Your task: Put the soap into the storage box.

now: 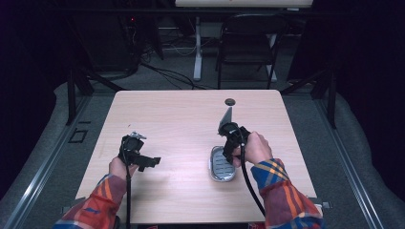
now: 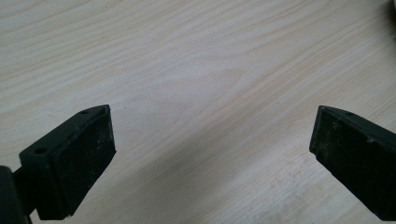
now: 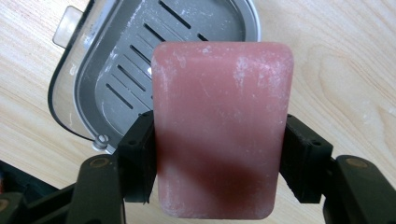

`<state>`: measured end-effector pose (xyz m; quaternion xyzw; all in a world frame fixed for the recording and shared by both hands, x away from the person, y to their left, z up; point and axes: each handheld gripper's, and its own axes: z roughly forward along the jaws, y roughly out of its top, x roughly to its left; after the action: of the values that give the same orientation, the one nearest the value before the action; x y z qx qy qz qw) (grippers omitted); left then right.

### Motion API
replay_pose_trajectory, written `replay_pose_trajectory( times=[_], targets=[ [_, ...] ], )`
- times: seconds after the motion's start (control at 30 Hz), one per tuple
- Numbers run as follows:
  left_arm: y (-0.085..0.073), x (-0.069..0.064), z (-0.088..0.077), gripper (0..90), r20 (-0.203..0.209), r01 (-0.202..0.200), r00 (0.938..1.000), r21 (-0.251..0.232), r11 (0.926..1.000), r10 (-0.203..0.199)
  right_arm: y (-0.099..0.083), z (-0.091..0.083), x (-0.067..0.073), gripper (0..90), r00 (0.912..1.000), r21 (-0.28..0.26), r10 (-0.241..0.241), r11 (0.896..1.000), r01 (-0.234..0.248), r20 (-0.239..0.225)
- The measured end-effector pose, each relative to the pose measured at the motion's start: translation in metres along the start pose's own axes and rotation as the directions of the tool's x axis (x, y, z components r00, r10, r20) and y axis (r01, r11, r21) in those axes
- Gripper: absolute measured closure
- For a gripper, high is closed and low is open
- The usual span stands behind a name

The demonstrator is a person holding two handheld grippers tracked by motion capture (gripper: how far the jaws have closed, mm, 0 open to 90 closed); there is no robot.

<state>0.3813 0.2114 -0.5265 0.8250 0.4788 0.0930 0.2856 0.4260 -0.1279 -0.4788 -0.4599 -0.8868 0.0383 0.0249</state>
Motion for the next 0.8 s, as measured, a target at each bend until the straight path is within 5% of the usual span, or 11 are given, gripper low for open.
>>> replay_pose_trajectory(
  times=[0.77,0.8],
  targets=[
    [0.000,-0.001,0.001,0.1,0.004,-0.010,0.9999,0.009,0.9999,0.010,0.014,0.011,0.014,37.2,0.9999,-0.016,0.007,1.000,-0.007,0.008],
    [0.000,-0.001,0.001,0.1,0.004,-0.011,0.9999,0.010,0.9999,0.011,0.015,0.009,0.014,37.2,0.9998,0.016,-0.010,1.000,0.010,0.015]
  ],
)
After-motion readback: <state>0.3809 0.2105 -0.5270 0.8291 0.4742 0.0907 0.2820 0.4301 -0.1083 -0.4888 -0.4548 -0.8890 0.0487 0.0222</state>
